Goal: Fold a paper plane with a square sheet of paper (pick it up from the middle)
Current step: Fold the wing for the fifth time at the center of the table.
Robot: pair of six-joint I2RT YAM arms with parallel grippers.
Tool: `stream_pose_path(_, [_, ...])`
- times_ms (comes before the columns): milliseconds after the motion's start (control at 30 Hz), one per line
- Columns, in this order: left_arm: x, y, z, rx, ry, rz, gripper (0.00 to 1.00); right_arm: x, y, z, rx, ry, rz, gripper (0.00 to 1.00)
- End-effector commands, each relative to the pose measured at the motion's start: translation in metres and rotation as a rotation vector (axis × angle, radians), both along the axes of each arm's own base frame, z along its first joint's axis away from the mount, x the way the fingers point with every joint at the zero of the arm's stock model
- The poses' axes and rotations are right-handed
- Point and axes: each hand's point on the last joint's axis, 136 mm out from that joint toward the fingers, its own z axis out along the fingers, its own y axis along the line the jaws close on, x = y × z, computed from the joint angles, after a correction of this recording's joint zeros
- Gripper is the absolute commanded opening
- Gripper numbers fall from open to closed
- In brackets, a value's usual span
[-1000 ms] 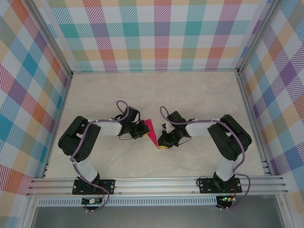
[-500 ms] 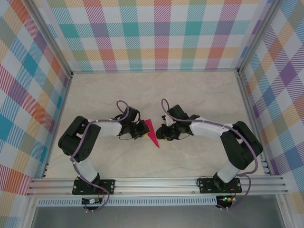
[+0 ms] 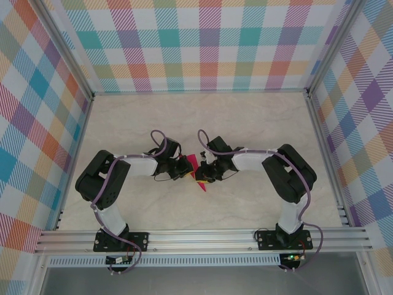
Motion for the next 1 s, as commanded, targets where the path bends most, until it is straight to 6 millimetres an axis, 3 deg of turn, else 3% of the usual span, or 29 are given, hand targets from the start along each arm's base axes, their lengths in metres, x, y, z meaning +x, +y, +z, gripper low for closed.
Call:
stream_pose_path(0, [-0.021,0.017,-0.035,0.108,0.103,0.012,0.1,-0.008,0.004,-0.005,0.024,0.028,0.028,0.16])
stream_pose_path(267, [-0.022,0.019,-0.037,0.116,0.108,0.015,0.1,-0.021,-0.005,-0.022,-0.011,0.081,0.037,0.16])
stream_pose_path(967, [-0.024,0.027,-0.044,0.168,0.132,0.033,0.09,-0.068,-0.039,-0.031,-0.082,0.16,0.077,0.13])
